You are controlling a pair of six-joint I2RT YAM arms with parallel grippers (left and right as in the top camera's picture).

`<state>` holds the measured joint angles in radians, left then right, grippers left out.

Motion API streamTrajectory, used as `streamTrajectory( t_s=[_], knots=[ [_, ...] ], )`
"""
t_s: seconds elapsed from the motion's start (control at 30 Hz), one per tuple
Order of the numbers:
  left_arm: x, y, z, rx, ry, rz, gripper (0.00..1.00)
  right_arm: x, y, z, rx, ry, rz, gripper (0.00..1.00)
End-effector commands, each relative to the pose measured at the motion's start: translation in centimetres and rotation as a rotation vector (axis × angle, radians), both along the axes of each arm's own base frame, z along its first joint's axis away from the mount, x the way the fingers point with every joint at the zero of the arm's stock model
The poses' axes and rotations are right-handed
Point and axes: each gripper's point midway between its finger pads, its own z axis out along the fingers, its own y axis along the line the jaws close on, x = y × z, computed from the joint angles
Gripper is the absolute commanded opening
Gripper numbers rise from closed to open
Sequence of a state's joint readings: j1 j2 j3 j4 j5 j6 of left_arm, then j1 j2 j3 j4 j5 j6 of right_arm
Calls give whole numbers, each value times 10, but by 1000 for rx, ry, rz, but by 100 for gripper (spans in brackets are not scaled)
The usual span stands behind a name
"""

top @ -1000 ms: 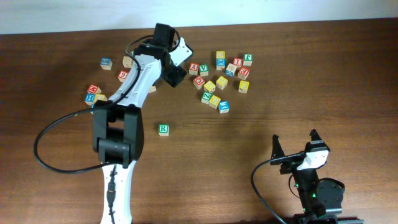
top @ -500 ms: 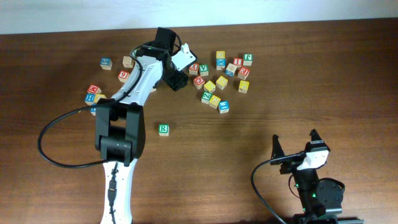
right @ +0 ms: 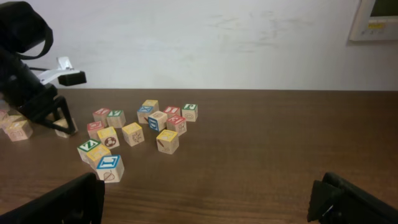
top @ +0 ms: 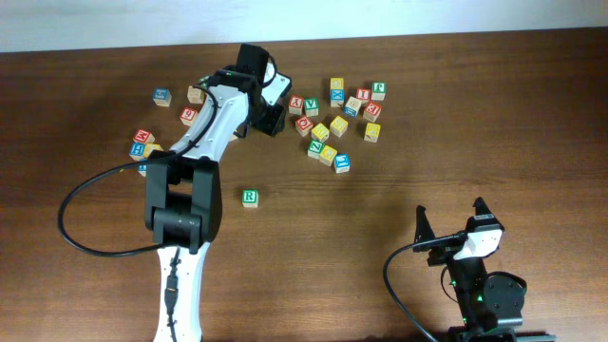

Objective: Spell out RSS
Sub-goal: 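Move the left gripper to the yellow S block and align over it, then close the left gripper on the yellow S block and lift it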

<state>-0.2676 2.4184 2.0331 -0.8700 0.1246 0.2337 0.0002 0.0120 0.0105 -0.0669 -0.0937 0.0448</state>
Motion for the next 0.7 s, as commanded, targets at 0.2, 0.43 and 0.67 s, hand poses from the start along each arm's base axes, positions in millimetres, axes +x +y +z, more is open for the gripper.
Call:
streamTrajectory(
  t_s=[0.2,0.43,0.67],
  knots=[
    [-3,-1,-3,-37,41,95,54,0,-3,-2,0,1,-12,98],
    [4,4,-3,-49,38,246,42,0,-3,-2,0,1,-12,98],
    [1,4,-9,-40,58,259,29,0,-3,-2,0,1,-12,98]
  ],
)
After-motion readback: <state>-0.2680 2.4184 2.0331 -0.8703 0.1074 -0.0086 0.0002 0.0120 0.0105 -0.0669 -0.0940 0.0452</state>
